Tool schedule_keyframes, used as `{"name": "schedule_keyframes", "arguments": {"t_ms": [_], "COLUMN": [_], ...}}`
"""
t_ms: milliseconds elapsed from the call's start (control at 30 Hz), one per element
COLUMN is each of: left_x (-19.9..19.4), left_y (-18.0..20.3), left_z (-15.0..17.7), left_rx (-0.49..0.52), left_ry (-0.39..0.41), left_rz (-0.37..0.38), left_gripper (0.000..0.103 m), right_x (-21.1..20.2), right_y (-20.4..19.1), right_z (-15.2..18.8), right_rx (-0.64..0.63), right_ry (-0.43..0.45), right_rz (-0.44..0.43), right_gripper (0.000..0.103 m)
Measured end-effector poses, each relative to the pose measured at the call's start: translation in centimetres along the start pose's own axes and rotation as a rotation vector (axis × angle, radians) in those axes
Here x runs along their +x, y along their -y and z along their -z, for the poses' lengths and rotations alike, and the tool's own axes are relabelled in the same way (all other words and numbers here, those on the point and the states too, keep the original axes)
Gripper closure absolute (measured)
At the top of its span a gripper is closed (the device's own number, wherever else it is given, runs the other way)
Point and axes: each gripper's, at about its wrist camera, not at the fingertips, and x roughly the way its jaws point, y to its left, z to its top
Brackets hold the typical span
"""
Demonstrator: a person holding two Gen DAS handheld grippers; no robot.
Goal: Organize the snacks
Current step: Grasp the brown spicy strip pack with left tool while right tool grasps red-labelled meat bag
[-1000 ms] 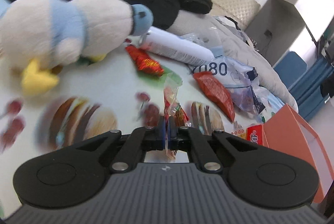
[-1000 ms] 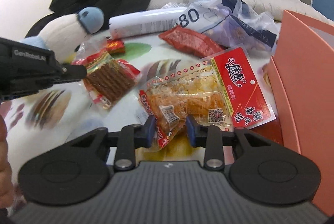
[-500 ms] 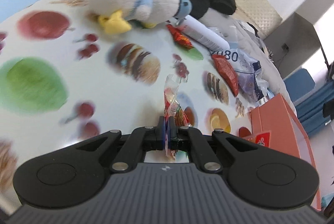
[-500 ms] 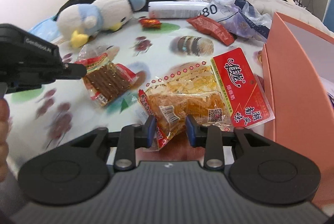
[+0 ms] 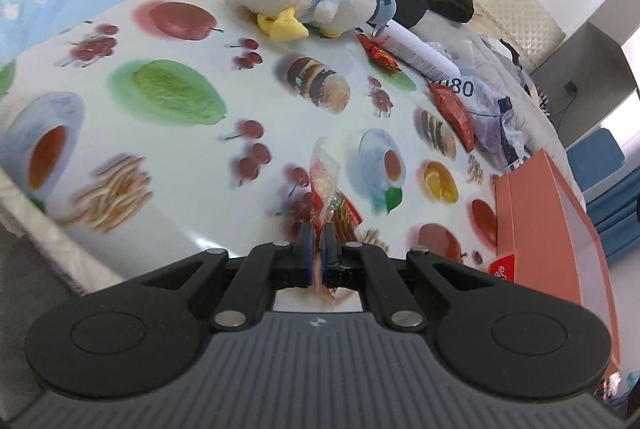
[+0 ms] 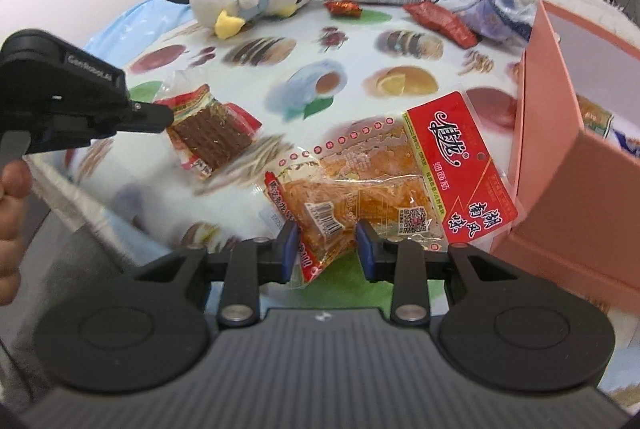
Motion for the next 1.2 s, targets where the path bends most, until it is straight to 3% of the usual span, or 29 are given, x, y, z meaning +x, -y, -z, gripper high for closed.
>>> {"name": "schedule_keyframes", "arguments": {"t_ms": [133,167,233,267,300,333,400,433,700,933,1200], "left_x": [-0.2,-0.2,-0.5,-0.7,-1.0,-1.3,-1.7,-1.8,-0.5,3.1,4.7], "left_y": [-0.9,-1.1,-1.3,-1.3,-1.3,-1.2,-0.9,-0.6,2.9,4.0,4.3], "left_z": [0.2,0.2,0.3,0.4,0.4,0.5,0.5,0.5,0.5,0.7,1.5], "left_rx": [-0.003,0.004,0.016,0.024,0.039,0.057,0.084,0.095,0.239,0.311,0.377], "left_ry": [-0.048,-0.055,-0.049,-0.041,-0.030,-0.022,-0.016,-0.014,-0.002,-0.070,-0.078], "left_rz": [-0.025,-0.034,-0.059,-0.068,-0.067,-0.053,-0.007,0.009,0.068,-0.017,-0.069], "left_gripper": [0.098,0.090,0.062,0.043,0.036,0.035,0.034,0.033,0.033,0.031,0.027], "right_x": [0.4,0.5,0.5,0.4,0.3,0.2,0.0,-0.1,1.5,2.5,2.7], "right_y": [0.0,0.1,0.1,0.0,-0.1,-0.1,-0.4,-0.5,0.5,1.2,0.9], "right_z": [0.4,0.4,0.3,0.3,0.3,0.2,0.2,0.2,-0.2,0.4,0.9], "right_rx": [0.020,0.027,0.027,0.023,0.018,0.010,-0.004,-0.012,-0.034,-0.036,-0.091], "right_ry": [-0.039,-0.044,-0.045,-0.043,-0.037,-0.029,-0.008,0.007,0.038,0.019,0.024], "right_rz": [-0.020,-0.025,-0.044,-0.050,-0.051,-0.053,-0.062,-0.064,-0.022,-0.028,-0.031], "right_gripper": [0.066,0.064,0.059,0.054,0.046,0.042,0.019,0.017,0.017,0.017,0.016]}}
